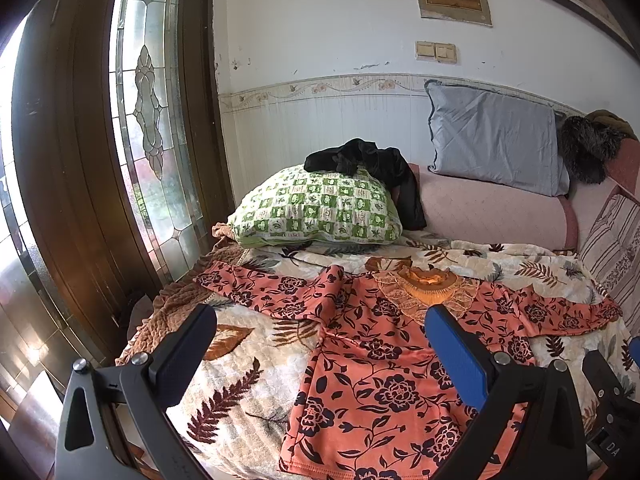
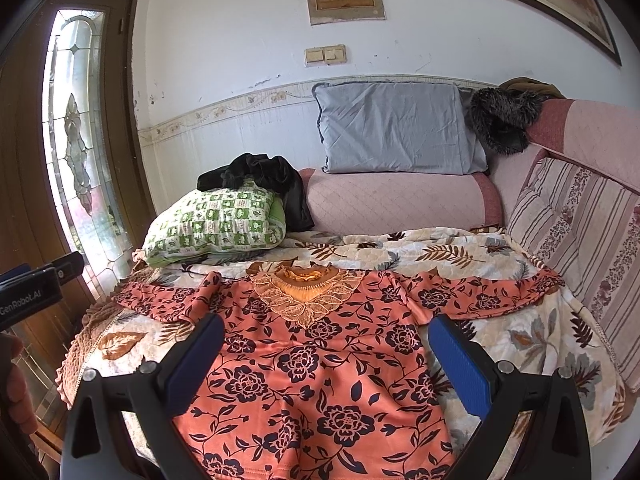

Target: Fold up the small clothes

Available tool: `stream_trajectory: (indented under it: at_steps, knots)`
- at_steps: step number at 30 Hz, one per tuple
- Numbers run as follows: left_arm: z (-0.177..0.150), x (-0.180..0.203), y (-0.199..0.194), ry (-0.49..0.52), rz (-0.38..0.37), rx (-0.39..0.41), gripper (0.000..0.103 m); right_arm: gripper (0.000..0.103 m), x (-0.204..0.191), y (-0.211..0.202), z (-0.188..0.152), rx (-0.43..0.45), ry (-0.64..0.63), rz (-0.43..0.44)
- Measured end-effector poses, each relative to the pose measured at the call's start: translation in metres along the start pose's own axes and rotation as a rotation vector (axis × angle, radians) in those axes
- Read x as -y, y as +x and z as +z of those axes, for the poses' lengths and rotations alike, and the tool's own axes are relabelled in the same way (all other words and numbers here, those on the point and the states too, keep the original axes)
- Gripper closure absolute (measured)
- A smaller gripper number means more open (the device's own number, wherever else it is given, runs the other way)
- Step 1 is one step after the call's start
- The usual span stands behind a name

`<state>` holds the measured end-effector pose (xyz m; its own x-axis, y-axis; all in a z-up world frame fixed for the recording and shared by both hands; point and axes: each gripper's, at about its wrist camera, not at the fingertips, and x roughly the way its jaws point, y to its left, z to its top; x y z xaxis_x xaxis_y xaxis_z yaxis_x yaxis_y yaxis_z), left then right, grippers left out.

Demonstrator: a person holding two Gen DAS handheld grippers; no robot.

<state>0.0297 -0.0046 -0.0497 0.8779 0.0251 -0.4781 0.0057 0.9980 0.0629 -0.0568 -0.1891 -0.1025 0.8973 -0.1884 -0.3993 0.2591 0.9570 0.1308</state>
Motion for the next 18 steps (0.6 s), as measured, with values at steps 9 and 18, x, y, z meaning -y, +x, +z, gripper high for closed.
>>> stream_trajectory:
  at_steps: [9, 18]
  knots:
    - [-0.003, 0.019, 0.052, 0.030, 0.023, -0.054, 0.000, 0.000, 0.028, 0.049, -0.002, -0.054, 0.038, -0.037]
    - [-0.027, 0.078, 0.198, 0.010, -0.081, -0.221, 0.000, 0.000, 0.155, 0.148, -0.005, -0.088, 0.240, -0.071]
